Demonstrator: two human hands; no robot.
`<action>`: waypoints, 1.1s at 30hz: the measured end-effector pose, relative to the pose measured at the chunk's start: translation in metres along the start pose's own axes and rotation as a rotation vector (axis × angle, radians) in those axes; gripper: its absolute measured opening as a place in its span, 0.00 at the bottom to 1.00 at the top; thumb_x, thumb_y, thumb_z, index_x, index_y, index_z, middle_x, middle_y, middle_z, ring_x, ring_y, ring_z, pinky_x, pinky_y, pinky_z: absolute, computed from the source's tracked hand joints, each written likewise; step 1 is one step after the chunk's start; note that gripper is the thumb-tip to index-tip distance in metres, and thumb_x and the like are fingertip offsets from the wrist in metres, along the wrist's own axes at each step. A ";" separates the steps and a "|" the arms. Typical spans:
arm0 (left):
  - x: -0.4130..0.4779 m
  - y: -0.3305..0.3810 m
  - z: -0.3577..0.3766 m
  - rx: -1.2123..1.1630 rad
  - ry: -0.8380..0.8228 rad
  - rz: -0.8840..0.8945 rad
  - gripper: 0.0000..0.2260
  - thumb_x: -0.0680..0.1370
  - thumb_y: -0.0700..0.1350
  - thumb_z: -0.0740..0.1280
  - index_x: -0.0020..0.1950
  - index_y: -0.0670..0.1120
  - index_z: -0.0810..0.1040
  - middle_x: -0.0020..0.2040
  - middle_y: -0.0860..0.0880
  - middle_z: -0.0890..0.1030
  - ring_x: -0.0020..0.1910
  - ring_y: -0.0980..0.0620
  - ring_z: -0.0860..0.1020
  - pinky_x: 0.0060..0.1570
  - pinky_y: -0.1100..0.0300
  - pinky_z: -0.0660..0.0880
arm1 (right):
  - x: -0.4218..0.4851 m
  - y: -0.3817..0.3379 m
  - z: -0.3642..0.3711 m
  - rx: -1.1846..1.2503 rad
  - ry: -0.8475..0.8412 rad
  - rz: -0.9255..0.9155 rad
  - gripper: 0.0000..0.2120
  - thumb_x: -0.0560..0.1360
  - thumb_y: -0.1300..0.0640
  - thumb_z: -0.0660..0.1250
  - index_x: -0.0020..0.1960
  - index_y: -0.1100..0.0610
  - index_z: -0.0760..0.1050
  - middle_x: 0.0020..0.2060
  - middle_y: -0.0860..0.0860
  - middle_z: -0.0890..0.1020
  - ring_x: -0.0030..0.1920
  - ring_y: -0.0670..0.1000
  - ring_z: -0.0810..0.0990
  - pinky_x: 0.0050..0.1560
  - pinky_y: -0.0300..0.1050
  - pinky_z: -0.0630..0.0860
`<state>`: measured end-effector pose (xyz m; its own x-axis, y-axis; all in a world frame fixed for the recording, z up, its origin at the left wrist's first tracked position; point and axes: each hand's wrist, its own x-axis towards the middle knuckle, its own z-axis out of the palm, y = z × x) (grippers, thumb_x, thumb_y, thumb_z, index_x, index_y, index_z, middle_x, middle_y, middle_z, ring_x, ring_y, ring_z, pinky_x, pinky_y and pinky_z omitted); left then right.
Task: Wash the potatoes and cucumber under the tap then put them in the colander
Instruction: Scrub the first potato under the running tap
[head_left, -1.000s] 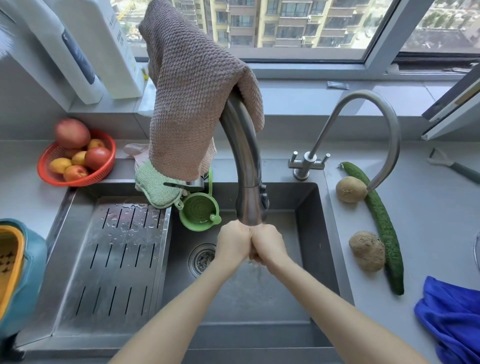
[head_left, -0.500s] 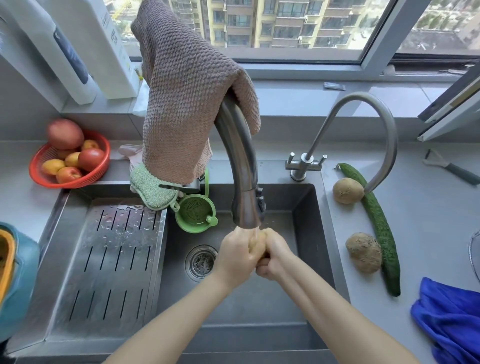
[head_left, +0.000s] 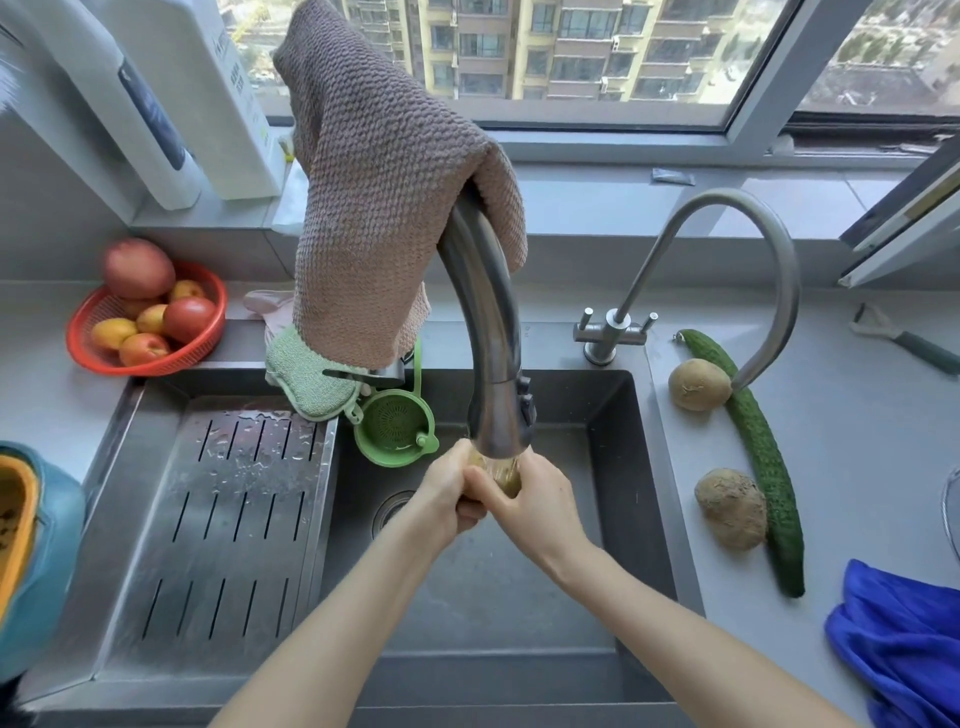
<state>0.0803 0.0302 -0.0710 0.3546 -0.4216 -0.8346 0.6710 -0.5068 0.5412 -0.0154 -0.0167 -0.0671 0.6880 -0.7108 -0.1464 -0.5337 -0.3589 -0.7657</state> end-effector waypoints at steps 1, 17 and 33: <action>-0.001 0.000 0.002 -0.001 0.000 -0.032 0.15 0.76 0.43 0.56 0.28 0.48 0.63 0.18 0.53 0.64 0.14 0.58 0.59 0.18 0.72 0.51 | 0.000 0.002 -0.001 -0.007 0.006 -0.001 0.20 0.70 0.40 0.64 0.44 0.58 0.73 0.32 0.46 0.77 0.37 0.47 0.76 0.38 0.42 0.71; -0.003 -0.031 0.010 0.373 0.348 0.598 0.14 0.75 0.43 0.59 0.29 0.44 0.66 0.30 0.43 0.71 0.30 0.47 0.68 0.29 0.57 0.66 | -0.005 -0.005 0.015 0.322 0.130 0.557 0.22 0.78 0.53 0.46 0.29 0.57 0.66 0.27 0.55 0.77 0.31 0.56 0.74 0.34 0.46 0.70; -0.003 -0.037 0.014 0.489 0.254 0.591 0.20 0.74 0.54 0.50 0.45 0.39 0.72 0.38 0.39 0.80 0.35 0.39 0.78 0.35 0.47 0.75 | 0.025 0.003 0.010 0.426 0.060 0.793 0.13 0.74 0.62 0.55 0.35 0.63 0.74 0.28 0.58 0.76 0.26 0.56 0.72 0.24 0.38 0.64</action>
<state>0.0454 0.0391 -0.0869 0.7382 -0.5689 -0.3624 -0.0135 -0.5497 0.8353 0.0051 -0.0297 -0.0796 0.1621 -0.6890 -0.7064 -0.6046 0.4964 -0.6230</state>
